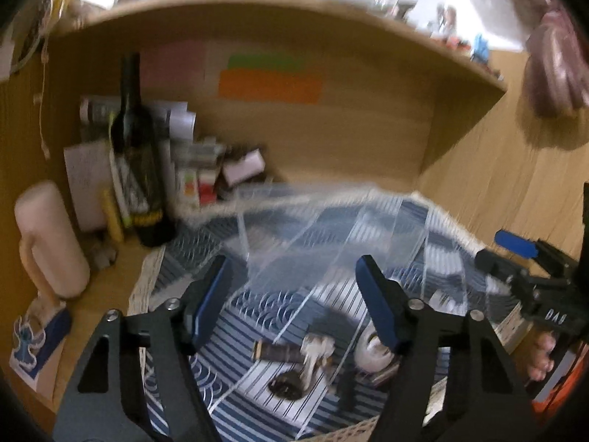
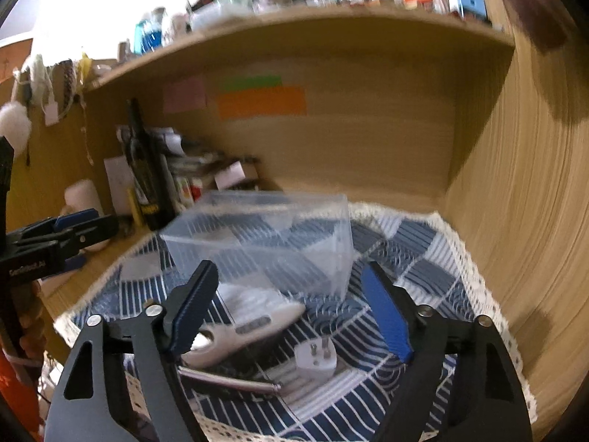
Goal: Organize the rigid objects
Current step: 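Lower both tools toward the small items beside the clear box, then grasp the round black tin with the left tool while the right grasps the white plug adapter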
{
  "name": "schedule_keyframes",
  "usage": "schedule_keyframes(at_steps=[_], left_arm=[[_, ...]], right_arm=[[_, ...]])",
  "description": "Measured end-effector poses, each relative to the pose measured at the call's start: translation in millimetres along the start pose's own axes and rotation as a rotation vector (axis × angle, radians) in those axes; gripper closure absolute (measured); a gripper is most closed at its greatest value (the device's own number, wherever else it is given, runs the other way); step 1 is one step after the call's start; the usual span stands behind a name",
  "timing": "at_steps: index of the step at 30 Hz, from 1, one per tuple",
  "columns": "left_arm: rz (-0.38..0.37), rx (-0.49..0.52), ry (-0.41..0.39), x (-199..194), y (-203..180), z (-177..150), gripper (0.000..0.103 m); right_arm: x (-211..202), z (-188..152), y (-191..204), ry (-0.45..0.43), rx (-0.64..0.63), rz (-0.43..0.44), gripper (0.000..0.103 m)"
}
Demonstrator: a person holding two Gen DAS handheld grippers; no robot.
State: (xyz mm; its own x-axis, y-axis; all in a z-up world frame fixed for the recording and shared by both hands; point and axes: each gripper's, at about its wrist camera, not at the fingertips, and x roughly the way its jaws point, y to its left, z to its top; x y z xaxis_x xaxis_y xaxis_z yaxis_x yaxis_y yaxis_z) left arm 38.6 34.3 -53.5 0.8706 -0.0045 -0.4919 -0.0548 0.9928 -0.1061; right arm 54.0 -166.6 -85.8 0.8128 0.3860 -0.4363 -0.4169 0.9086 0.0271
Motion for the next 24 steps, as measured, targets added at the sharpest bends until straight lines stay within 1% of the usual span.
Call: schedule_keyframes(at_steps=[2, 4, 5, 8, 10, 13, 18, 19, 20, 21, 22, 23, 24], left_arm=[[0.012, -0.001, 0.049, 8, 3, -12, 0.037], [0.011, -0.009, 0.094, 14, 5, -22, 0.043], [0.009, -0.017, 0.116, 17, 6, -28, 0.044], [-0.001, -0.033, 0.172, 25, 8, -44, 0.047], [-0.002, -0.035, 0.199, 29, 6, -51, 0.053], [-0.015, -0.047, 0.231, 36, 6, -64, 0.053], [-0.021, -0.071, 0.283, 48, 9, -78, 0.054], [-0.024, -0.077, 0.293, 50, 10, -80, 0.055], [-0.028, -0.083, 0.304, 52, 11, -83, 0.059], [-0.031, -0.088, 0.309, 54, 12, -84, 0.065], [-0.027, -0.088, 0.304, 55, 12, -84, 0.068], [-0.026, -0.087, 0.299, 54, 12, -84, 0.069], [-0.029, -0.089, 0.295, 54, 12, -84, 0.069]], right_arm=[[6, -7, -4, 0.03, 0.008, -0.005, 0.03], [13, -14, -10, 0.067, 0.019, -0.005, 0.03], [15, -17, -12, 0.086, 0.026, -0.003, 0.031], [23, -30, -17, 0.138, 0.039, 0.002, 0.031], [29, -38, -18, 0.17, 0.042, 0.003, 0.031], [39, -44, -19, 0.202, 0.05, 0.0, 0.031], [57, -47, -26, 0.233, 0.063, -0.006, 0.032], [61, -48, -27, 0.246, 0.065, -0.005, 0.032], [65, -49, -28, 0.259, 0.067, -0.003, 0.037], [69, -51, -29, 0.274, 0.07, 0.002, 0.04], [73, -52, -29, 0.293, 0.075, 0.009, 0.048], [77, -54, -30, 0.307, 0.083, 0.016, 0.055], [80, -56, -31, 0.314, 0.091, 0.024, 0.058]])
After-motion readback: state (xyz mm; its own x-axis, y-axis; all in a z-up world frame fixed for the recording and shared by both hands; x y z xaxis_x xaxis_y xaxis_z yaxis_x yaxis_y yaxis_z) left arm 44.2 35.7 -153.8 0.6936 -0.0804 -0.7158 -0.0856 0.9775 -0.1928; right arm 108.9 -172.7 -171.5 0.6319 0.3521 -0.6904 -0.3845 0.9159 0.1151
